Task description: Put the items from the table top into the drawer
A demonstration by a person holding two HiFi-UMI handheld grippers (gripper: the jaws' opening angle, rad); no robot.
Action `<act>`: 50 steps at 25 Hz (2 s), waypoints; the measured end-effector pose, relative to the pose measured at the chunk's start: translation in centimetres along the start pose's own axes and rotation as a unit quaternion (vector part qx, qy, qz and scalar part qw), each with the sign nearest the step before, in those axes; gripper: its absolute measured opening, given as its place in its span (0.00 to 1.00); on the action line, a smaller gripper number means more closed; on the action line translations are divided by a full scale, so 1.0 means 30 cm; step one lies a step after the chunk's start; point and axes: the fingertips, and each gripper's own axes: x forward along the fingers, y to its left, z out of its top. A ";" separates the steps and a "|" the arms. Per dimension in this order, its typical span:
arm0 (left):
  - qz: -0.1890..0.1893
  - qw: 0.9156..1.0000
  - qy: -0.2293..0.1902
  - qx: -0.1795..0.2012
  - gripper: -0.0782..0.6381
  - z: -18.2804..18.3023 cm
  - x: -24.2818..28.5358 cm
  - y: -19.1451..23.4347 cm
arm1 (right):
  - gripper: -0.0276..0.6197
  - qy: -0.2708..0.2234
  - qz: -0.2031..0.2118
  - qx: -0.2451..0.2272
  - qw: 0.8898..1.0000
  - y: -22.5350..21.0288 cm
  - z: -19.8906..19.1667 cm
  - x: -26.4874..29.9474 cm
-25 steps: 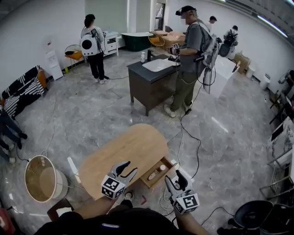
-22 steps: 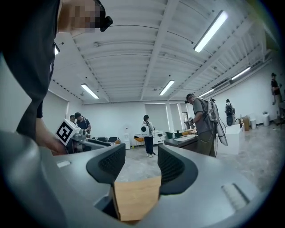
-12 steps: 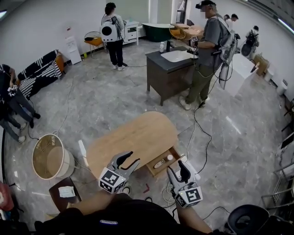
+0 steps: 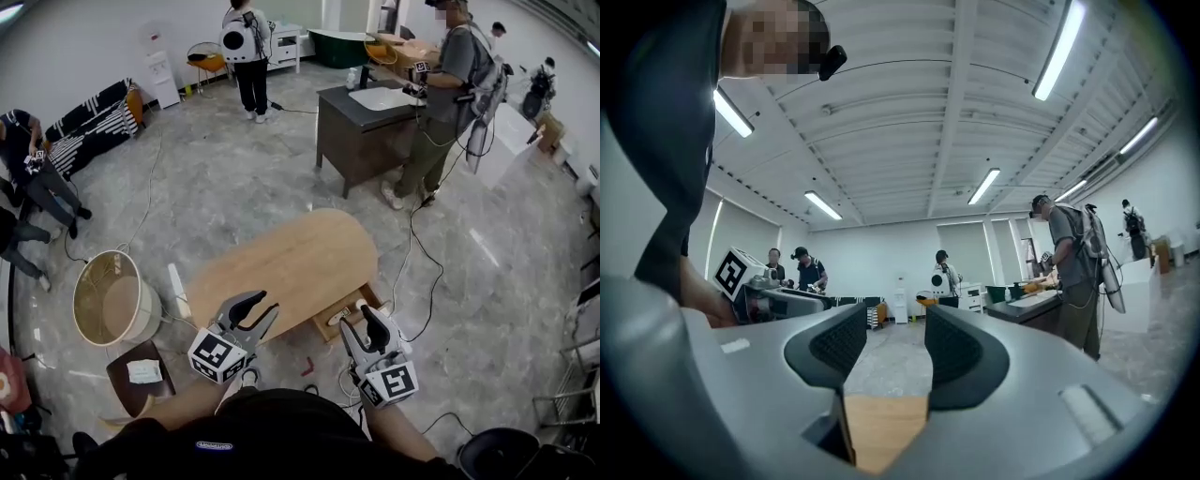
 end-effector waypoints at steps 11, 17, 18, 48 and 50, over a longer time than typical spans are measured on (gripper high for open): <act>-0.008 1.000 -0.024 0.008 0.11 0.068 -0.180 0.116 | 0.09 0.003 0.065 -0.023 0.998 0.265 0.073 0.140; -0.021 0.999 -0.024 0.016 0.11 0.093 -0.227 0.133 | 0.09 0.001 0.082 -0.027 0.996 0.362 0.083 0.192; -0.023 0.999 -0.026 0.016 0.11 0.091 -0.232 0.133 | 0.09 0.001 0.084 -0.029 0.996 0.373 0.086 0.197; -0.054 0.998 -0.032 0.007 0.11 0.081 -0.184 0.148 | 0.09 -0.003 0.062 -0.019 0.998 0.343 0.115 0.234; -0.054 0.998 -0.030 0.008 0.11 0.079 -0.181 0.152 | 0.09 -0.002 0.060 -0.019 0.998 0.340 0.111 0.233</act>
